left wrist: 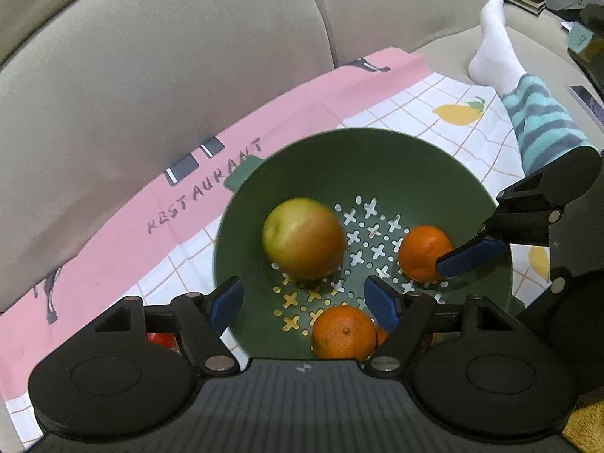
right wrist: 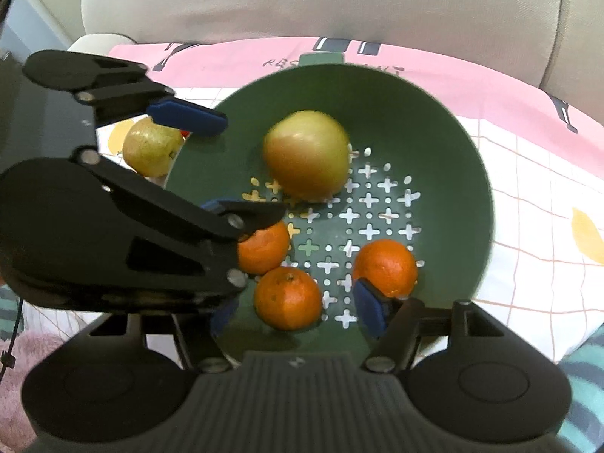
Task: Organize fruits
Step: 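Withdraw both tools from the colander toward the fruit pile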
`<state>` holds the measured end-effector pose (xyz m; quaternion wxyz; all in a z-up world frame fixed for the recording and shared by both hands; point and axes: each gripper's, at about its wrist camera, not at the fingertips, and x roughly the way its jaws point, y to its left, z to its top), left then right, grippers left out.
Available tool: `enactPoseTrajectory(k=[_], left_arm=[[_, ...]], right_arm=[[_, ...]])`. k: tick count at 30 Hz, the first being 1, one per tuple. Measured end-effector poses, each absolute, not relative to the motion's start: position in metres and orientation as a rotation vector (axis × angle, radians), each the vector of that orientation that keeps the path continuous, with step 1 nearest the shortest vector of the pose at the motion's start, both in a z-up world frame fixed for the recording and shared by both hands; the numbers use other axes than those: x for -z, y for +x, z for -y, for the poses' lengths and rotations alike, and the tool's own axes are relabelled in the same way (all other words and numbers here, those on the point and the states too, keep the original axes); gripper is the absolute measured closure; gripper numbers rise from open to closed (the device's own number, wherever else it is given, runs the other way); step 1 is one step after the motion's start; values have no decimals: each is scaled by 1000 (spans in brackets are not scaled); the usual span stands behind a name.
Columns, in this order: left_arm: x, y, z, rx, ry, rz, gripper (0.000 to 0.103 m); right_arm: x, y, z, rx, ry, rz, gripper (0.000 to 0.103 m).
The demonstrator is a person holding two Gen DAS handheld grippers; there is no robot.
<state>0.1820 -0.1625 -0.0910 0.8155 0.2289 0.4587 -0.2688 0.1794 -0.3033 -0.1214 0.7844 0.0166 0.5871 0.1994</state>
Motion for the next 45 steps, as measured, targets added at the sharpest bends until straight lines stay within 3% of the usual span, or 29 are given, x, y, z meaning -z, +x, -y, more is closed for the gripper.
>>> enactPoseTrajectory(k=[24,36,45], left_arm=[[9,88,52,416,222,-755,20],[23,58,-10,262,80,-698,21],[48,56,-30,198,27,-726,21]], right_arm=[[42,107,262,-313,-12,-937,33],[29,59,209,-286,-20,-725,33],[50,34,176,-309,-67,-659,30]])
